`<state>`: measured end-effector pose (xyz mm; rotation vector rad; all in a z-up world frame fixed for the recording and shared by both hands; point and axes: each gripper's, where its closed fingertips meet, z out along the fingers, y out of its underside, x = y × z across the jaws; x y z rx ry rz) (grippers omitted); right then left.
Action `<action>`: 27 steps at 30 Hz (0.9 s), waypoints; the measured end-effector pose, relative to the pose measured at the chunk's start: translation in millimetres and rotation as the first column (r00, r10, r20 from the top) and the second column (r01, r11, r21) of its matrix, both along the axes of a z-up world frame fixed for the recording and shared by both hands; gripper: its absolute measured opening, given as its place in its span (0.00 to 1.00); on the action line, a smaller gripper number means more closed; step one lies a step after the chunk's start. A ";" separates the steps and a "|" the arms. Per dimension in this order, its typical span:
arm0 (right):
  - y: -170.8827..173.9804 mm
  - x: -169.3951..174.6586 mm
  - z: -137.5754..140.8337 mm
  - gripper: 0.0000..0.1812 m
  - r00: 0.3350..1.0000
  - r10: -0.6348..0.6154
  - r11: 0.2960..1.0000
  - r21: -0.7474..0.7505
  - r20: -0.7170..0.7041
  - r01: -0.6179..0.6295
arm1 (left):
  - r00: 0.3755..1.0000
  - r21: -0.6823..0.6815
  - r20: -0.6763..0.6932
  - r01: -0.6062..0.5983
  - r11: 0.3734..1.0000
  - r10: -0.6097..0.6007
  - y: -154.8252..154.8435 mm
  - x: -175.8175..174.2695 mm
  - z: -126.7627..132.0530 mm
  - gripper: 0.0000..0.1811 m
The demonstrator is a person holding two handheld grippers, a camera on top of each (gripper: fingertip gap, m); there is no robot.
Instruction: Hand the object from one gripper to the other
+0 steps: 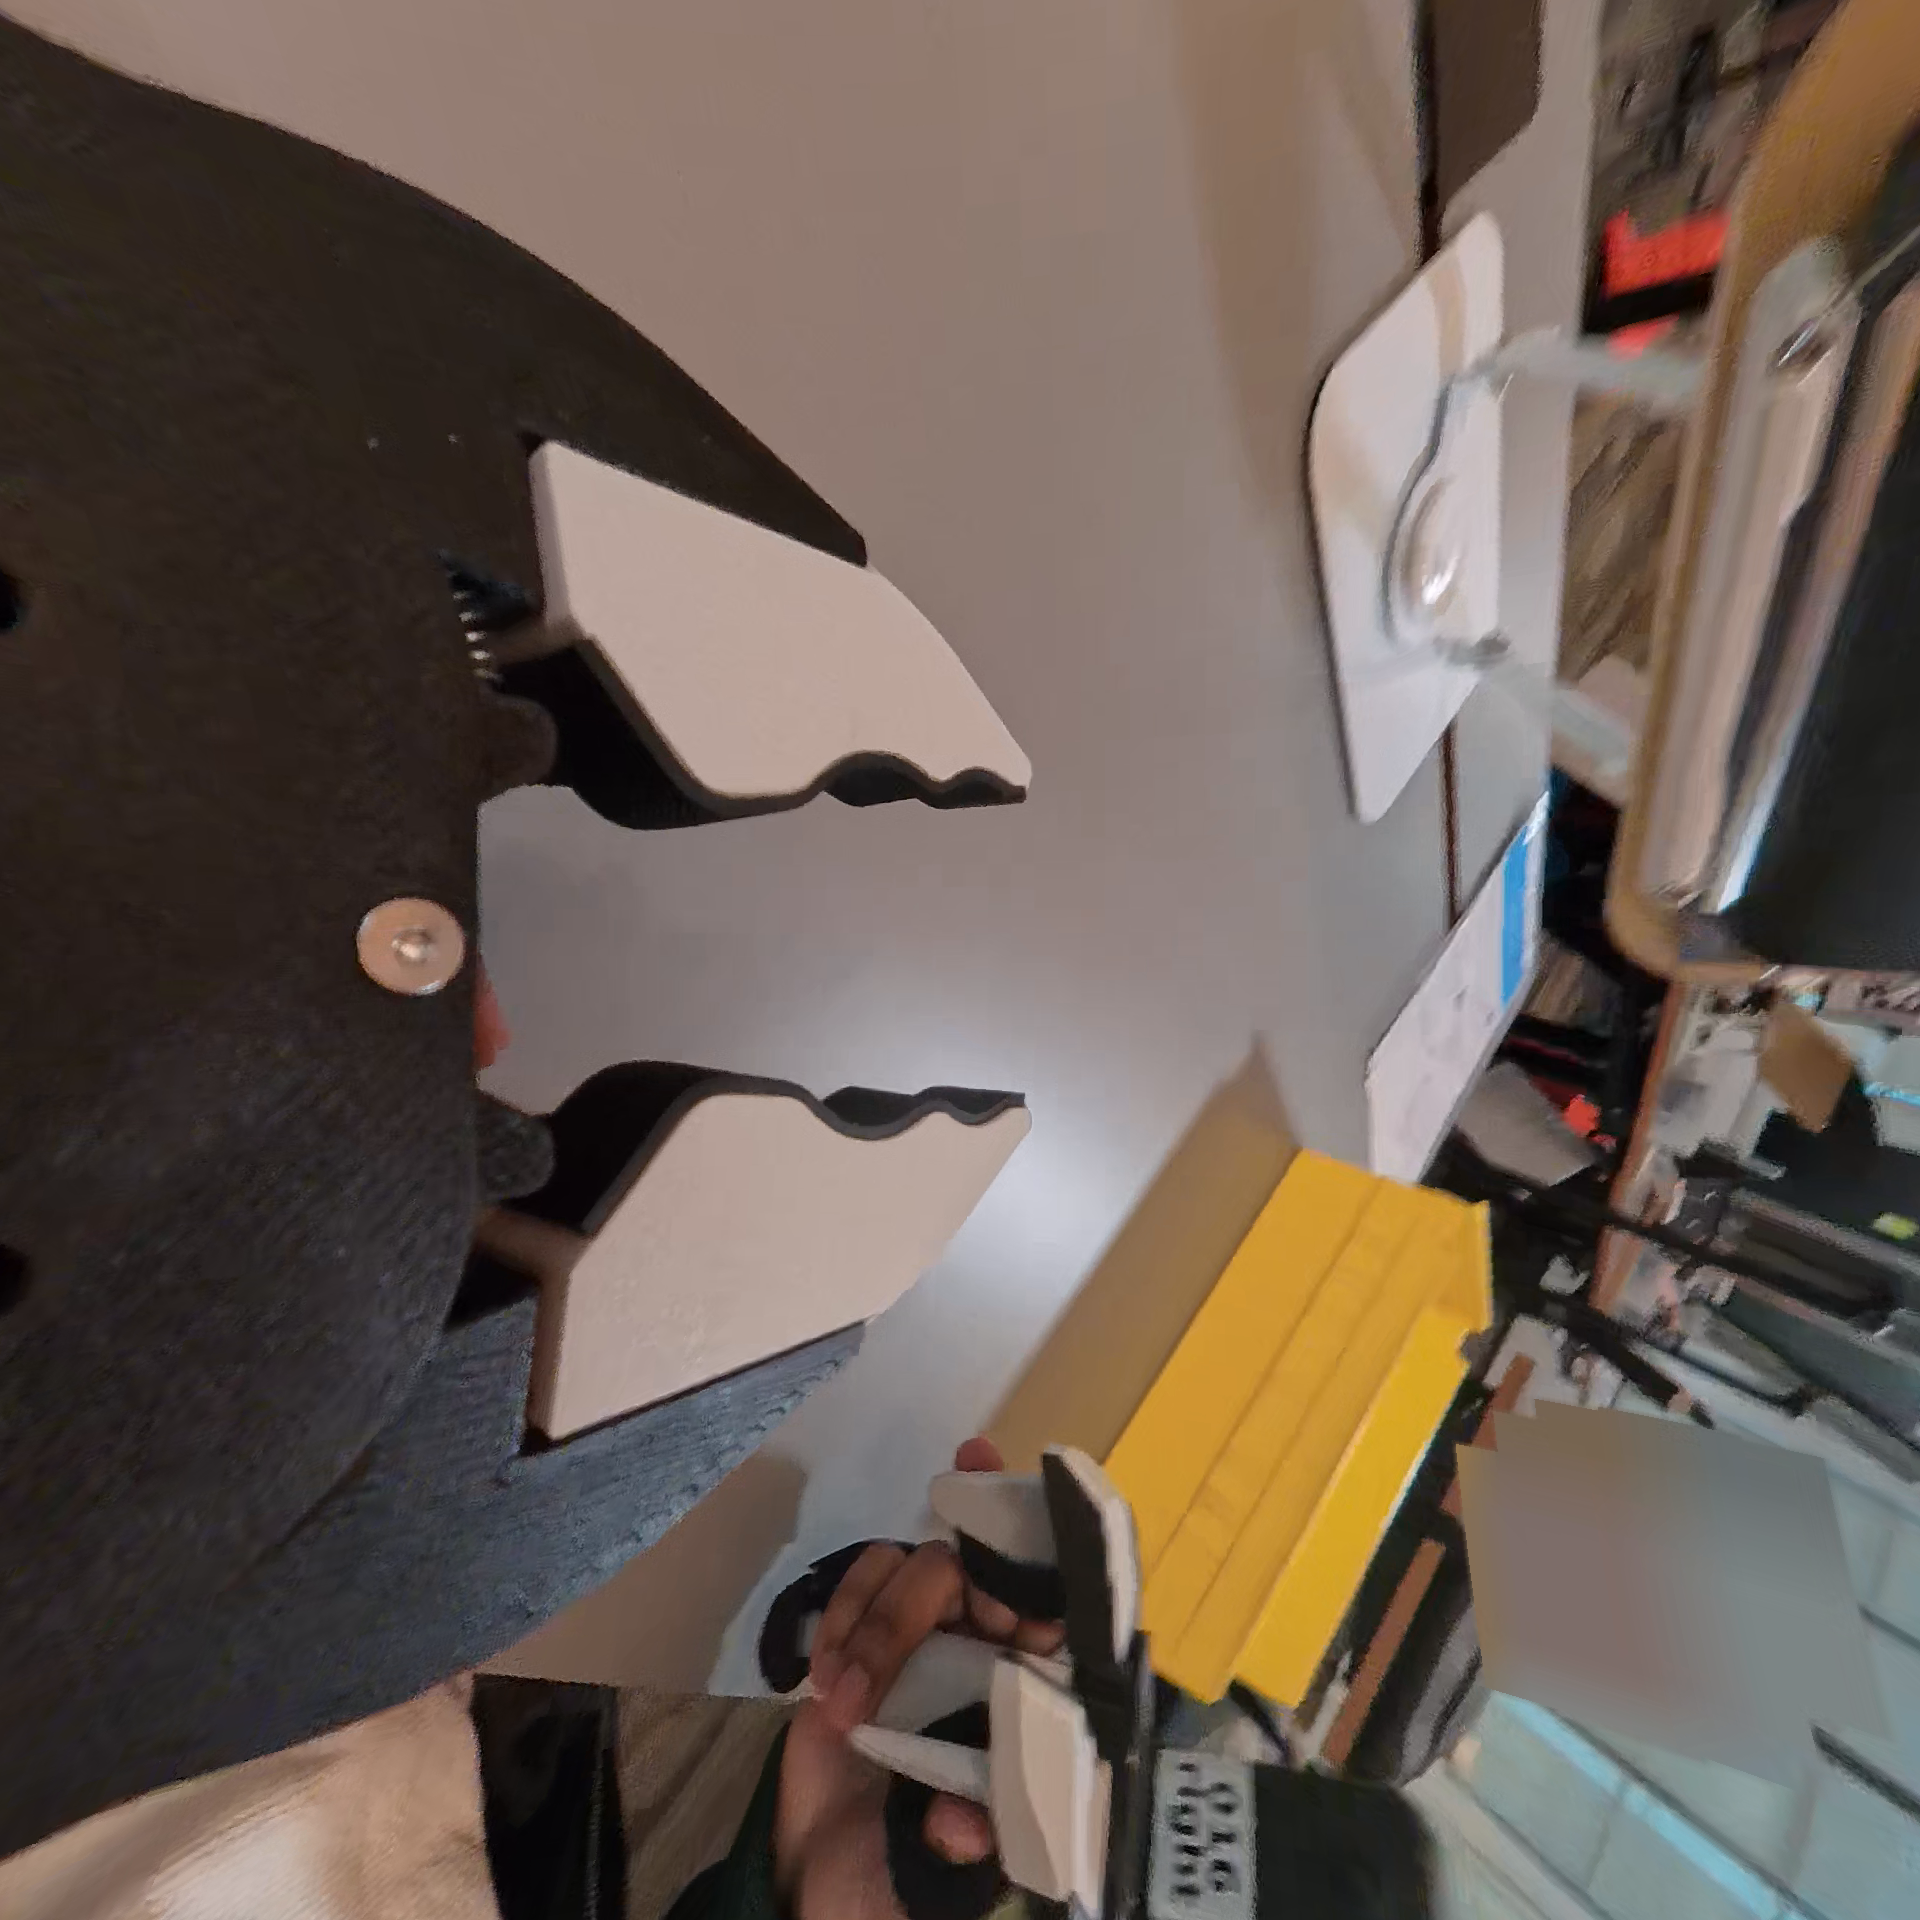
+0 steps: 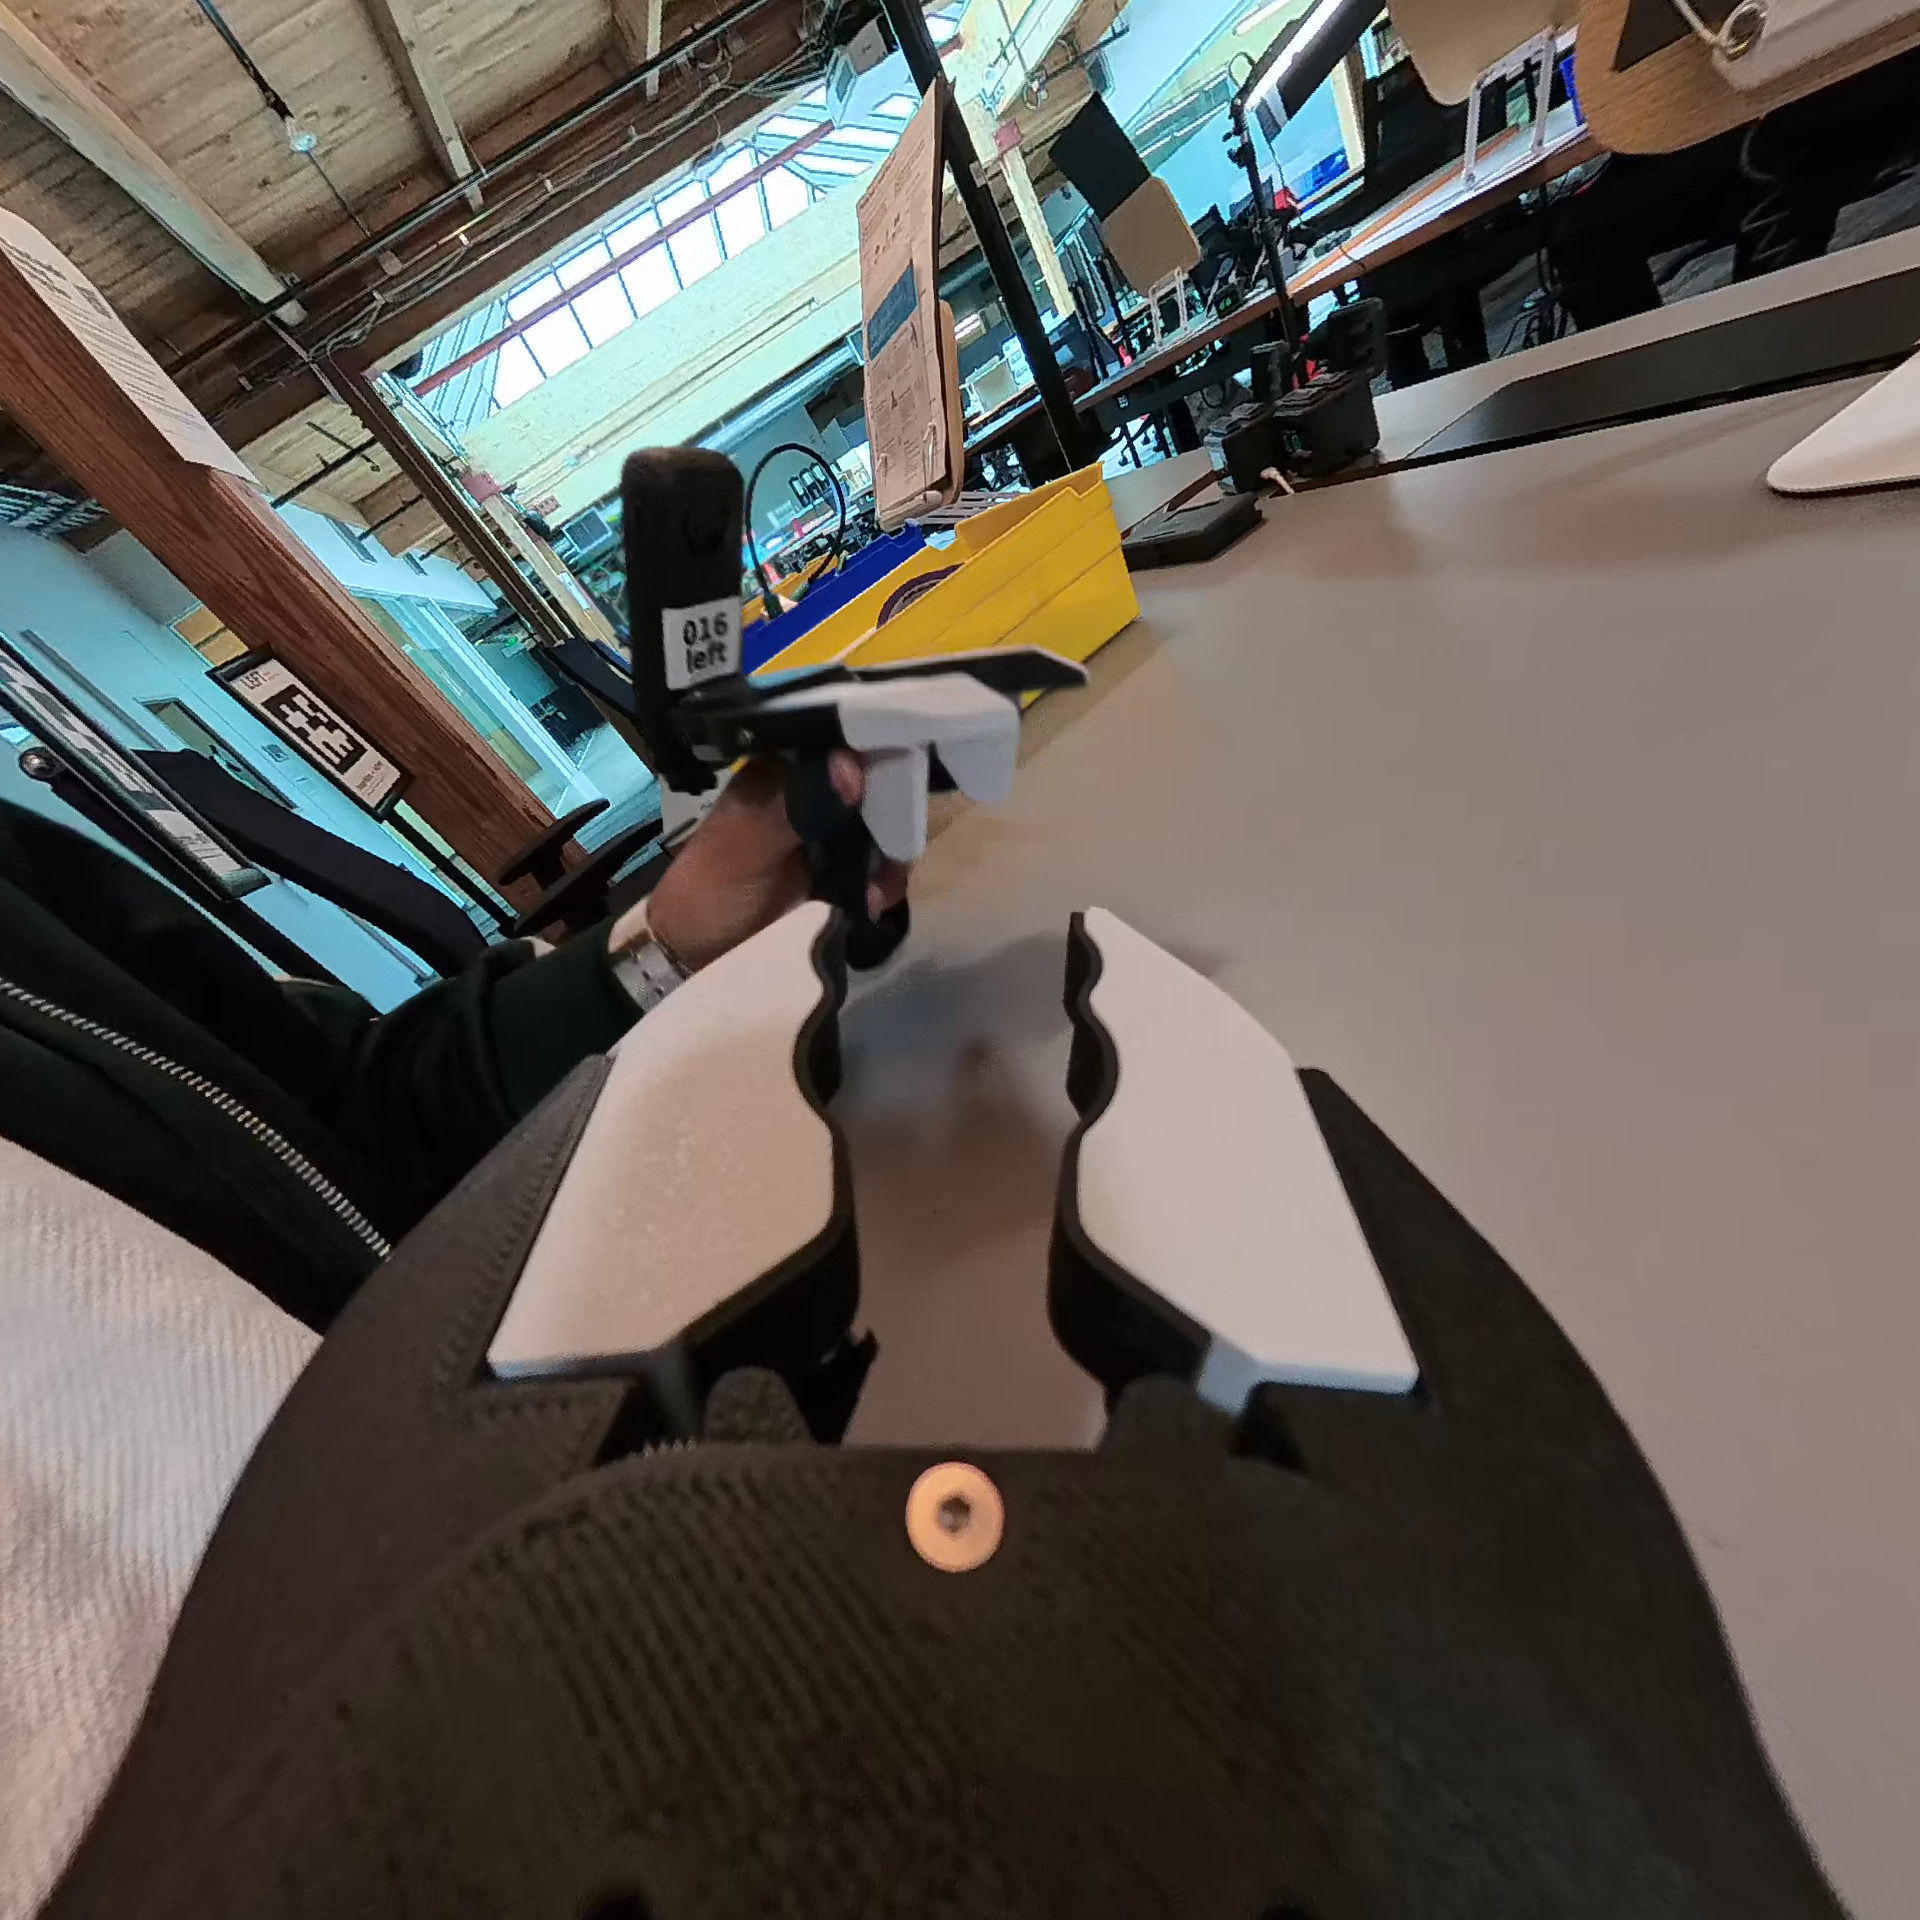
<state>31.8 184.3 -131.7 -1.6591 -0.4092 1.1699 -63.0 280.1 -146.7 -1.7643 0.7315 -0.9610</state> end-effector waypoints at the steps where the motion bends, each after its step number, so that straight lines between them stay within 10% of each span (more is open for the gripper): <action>1: 0.2 0.9 0.5 0.22 1.000 -0.003 1.000 -0.003 -0.005 0.003 | 0.999 0.010 0.010 -0.043 0.999 0.042 6.6 -14.1 11.2 0.29; 8: 2.9 10.2 2.5 0.22 0.998 -0.021 0.999 -0.033 -0.065 0.019 | 0.886 0.015 -0.082 -0.457 0.889 0.456 71.3 -201.8 97.1 0.21; 13: 3.9 15.6 4.7 0.22 0.994 -0.030 0.998 -0.054 -0.107 0.024 | 0.541 0.014 -0.584 -0.739 0.674 0.605 117.8 -341.0 47.0 0.20; 21: 6.0 24.6 6.7 0.22 0.991 -0.061 0.997 -0.057 -0.116 0.055 | 0.104 0.123 -0.943 -0.775 0.620 0.317 130.6 -384.8 -22.3 0.24; 27: 6.5 28.5 5.9 0.22 0.990 -0.075 0.996 -0.065 -0.121 0.067 | -0.140 0.434 -0.879 -0.634 0.640 0.457 133.2 -393.9 38.9 0.08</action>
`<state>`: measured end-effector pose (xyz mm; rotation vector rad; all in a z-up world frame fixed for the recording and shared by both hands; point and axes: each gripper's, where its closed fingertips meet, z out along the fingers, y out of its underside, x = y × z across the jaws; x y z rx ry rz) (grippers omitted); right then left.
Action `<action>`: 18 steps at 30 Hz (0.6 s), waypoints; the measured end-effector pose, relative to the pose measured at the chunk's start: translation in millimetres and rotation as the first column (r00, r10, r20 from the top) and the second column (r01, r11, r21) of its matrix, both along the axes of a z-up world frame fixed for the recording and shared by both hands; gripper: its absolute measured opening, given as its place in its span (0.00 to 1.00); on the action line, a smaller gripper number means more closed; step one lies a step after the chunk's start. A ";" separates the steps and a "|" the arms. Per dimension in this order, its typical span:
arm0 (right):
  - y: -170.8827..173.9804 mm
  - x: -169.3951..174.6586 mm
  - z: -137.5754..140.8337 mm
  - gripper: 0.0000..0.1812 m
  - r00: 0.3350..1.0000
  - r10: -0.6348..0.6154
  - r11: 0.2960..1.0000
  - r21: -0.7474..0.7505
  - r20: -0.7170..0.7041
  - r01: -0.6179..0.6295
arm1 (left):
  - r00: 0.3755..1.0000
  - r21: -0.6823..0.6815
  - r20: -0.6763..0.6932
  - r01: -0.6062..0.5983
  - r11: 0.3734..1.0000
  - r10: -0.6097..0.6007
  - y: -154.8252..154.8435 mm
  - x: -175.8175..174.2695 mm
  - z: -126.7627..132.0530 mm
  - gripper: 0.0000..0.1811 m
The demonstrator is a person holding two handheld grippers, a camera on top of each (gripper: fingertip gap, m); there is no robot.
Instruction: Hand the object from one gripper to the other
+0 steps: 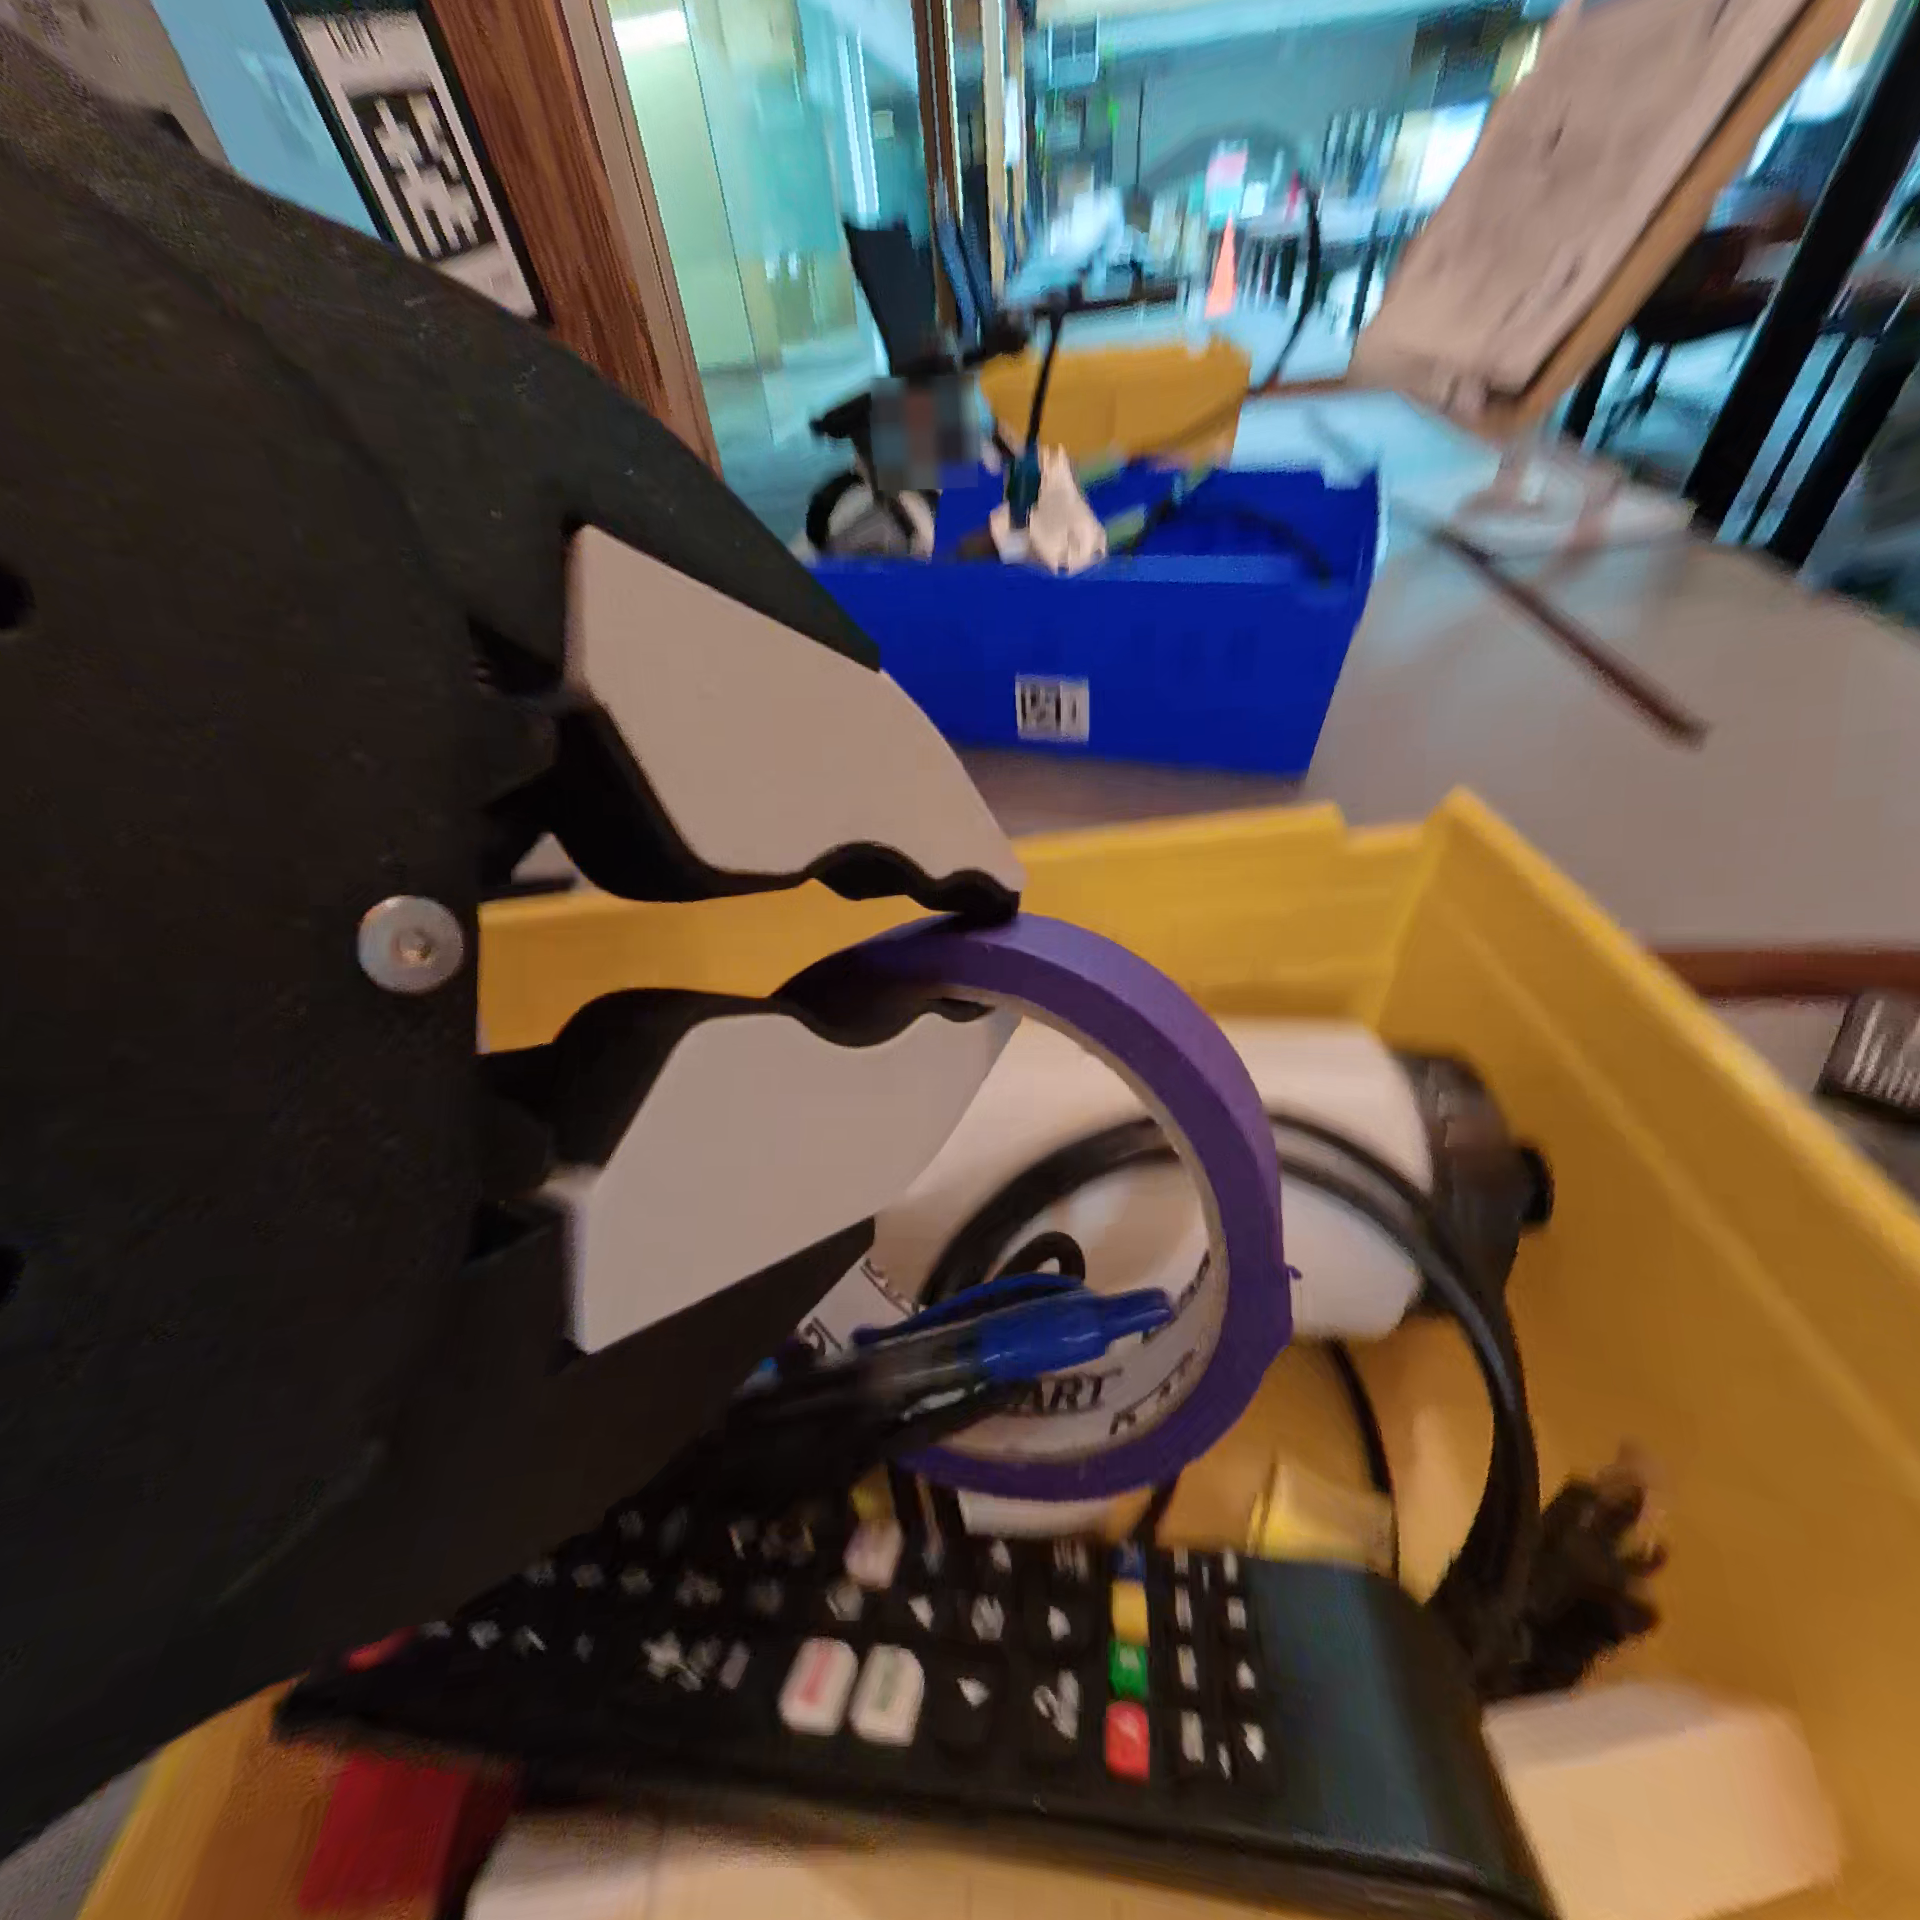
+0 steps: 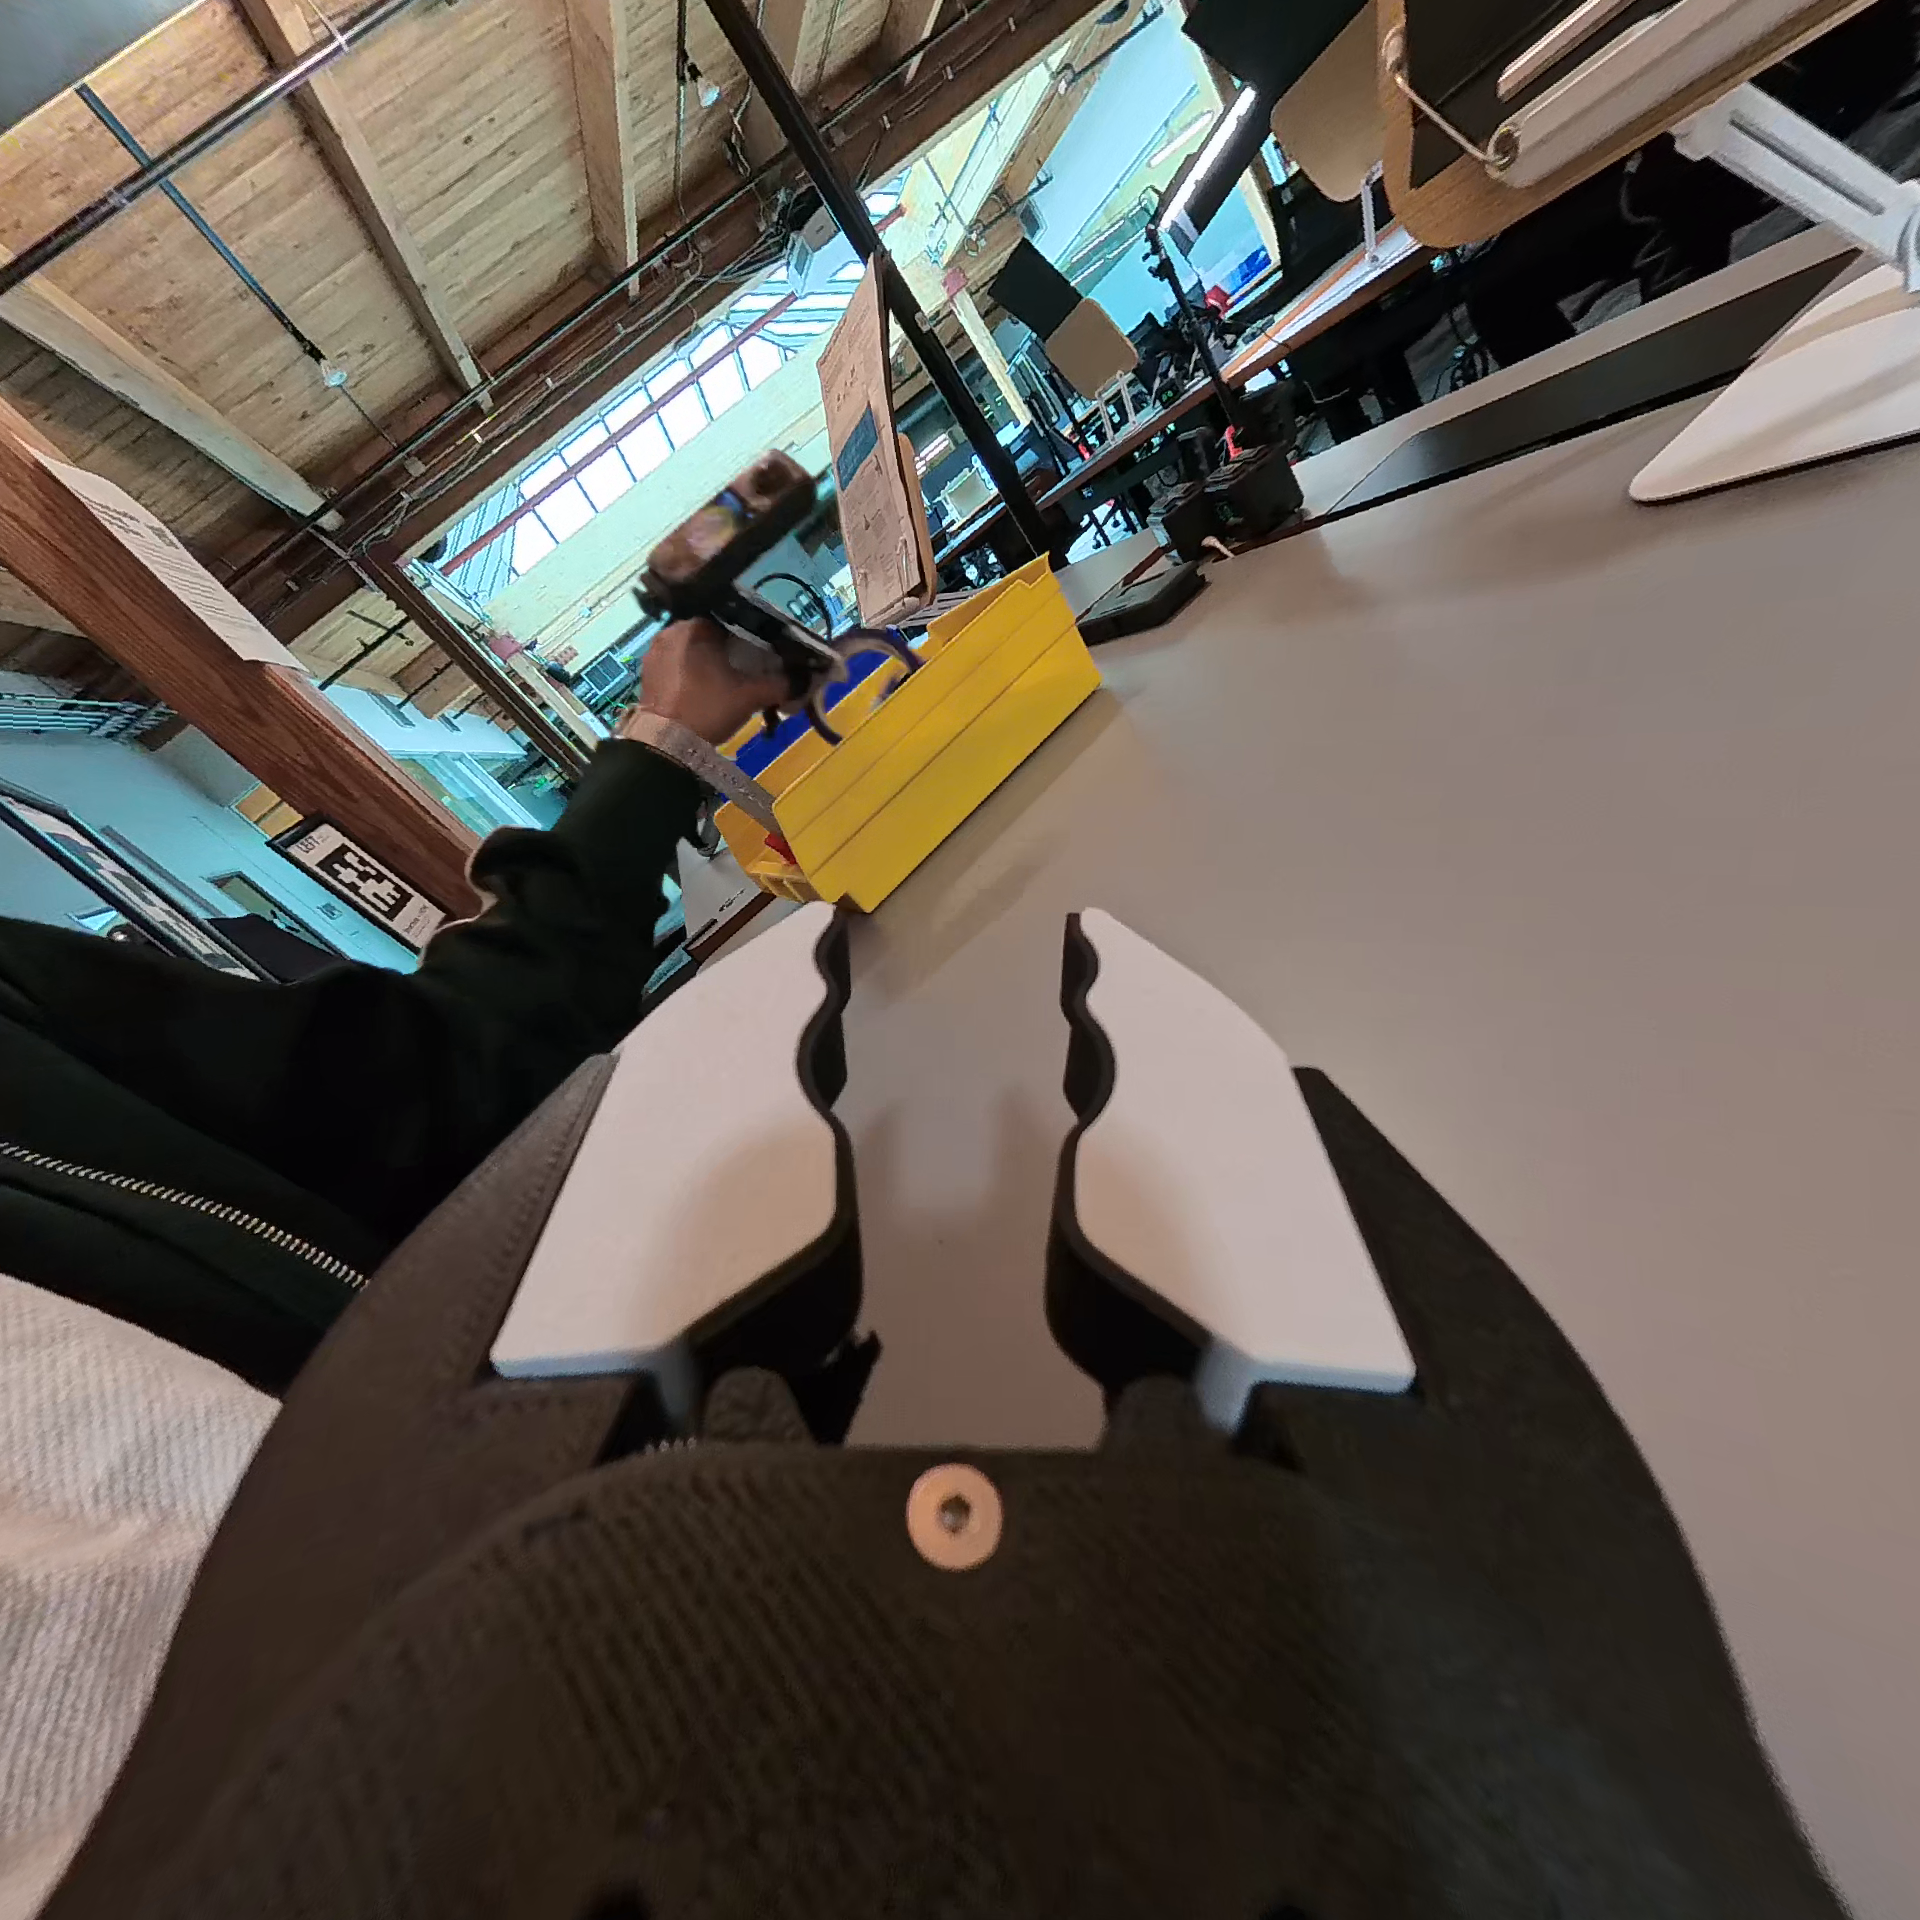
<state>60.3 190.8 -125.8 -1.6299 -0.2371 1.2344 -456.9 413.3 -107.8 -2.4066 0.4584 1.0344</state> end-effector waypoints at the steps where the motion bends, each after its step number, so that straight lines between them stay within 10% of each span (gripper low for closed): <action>1: 0.2 0.4 -0.2 0.22 1.000 -0.001 1.000 -0.002 -0.001 0.001 | 0.999 0.051 -0.038 0.013 0.999 -0.011 -2.2 -3.6 18.2 0.07; 7: 0.2 -2.0 -1.7 0.22 1.000 0.007 1.000 -0.010 -0.002 -0.007 | 0.985 0.430 0.004 0.152 0.890 -0.170 -24.2 12.1 128.2 0.07; 12: -2.5 -6.8 -2.0 0.22 1.000 0.020 1.000 0.004 0.023 -0.020 | 0.843 0.598 0.195 0.303 0.742 -0.501 -40.7 92.6 156.5 0.06; 15: -6.5 -12.0 0.9 0.22 0.998 0.042 0.998 0.036 0.043 -0.043 | 0.562 0.667 0.376 0.389 0.636 -0.737 -54.1 178.3 144.2 0.06; 18: -15.4 -22.4 8.4 0.24 0.993 0.098 0.989 0.107 0.068 -0.105 | 0.104 0.722 0.554 0.433 0.540 -0.826 -82.5 275.2 122.2 0.06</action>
